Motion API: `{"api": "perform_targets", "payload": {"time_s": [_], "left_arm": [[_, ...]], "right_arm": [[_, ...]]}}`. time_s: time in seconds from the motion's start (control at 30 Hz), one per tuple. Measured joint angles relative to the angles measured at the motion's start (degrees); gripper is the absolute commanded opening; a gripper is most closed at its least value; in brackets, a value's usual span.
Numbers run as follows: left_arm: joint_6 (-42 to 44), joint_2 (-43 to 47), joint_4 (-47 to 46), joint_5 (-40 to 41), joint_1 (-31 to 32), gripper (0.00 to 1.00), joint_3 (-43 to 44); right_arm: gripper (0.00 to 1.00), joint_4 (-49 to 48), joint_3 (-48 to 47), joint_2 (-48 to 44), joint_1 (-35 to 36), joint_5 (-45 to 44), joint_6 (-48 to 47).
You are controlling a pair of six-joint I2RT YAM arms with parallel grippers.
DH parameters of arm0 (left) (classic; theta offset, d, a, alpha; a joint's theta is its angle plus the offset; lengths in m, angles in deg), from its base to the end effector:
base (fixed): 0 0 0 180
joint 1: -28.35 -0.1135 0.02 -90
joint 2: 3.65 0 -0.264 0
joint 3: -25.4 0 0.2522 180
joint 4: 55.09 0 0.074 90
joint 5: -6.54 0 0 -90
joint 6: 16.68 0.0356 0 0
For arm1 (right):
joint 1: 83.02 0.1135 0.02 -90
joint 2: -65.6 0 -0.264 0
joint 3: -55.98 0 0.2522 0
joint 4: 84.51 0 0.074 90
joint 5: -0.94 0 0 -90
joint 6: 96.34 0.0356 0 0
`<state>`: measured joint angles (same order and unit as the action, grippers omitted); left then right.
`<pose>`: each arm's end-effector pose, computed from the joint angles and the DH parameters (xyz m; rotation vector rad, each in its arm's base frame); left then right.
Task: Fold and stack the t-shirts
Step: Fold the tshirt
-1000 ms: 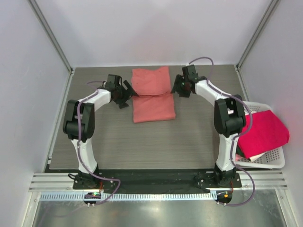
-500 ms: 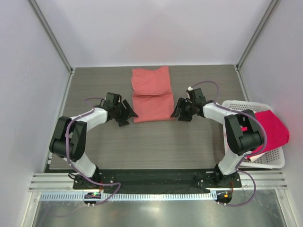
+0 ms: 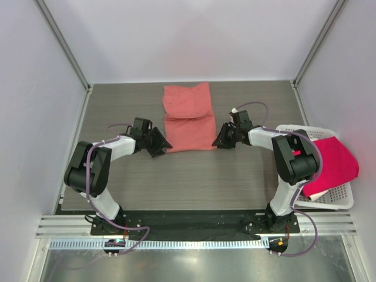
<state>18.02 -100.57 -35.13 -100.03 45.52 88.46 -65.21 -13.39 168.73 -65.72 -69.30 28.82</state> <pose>0.3076 -0.1057 0.1478 -0.7541 2.5720 -0.8314 0.3346 0.1168 0.1445 0.2543 2.5928 0.7903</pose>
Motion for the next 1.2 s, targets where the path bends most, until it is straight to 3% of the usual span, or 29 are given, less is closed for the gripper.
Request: {"api": "perform_targets", "payload": {"time_s": [0.1,0.17,0.37,0.57,0.67,0.73,1.0,1.2], "left_arm": [[-0.11,0.00,-0.94,-0.15,0.13,0.46,-0.55],[-0.28,0.00,-1.36,-0.20,0.13,0.44,-0.90],[-1.03,-0.70,-2.89,-0.70,0.24,0.40,-1.27],[-3.02,-0.70,-7.30,-1.95,0.76,0.47,-3.06],[-3.41,-0.70,-8.59,-1.81,1.16,0.30,-3.76],[-3.85,-0.83,-8.90,-1.44,1.31,0.02,-4.37],[-3.82,-0.09,-9.44,-1.03,1.55,0.00,-5.95],[-2.78,6.80,-4.44,-2.12,1.81,0.00,-7.23]], "right_arm": [[0.10,-1.14,0.00,1.14,0.00,0.33,0.55],[0.07,-1.62,0.02,1.38,0.00,0.50,0.92],[0.05,-2.84,0.68,1.38,0.00,0.79,0.96],[0.03,-4.20,1.31,1.38,0.00,1.27,0.98],[0.02,-4.83,1.62,1.38,0.00,1.44,1.07],[0.01,-5.44,1.95,1.36,0.00,1.62,1.20],[0.01,-6.49,6.71,-3.74,0.00,1.31,1.11],[0.01,-2.84,11.41,-16.28,1.42,1.77,1.03]]}}
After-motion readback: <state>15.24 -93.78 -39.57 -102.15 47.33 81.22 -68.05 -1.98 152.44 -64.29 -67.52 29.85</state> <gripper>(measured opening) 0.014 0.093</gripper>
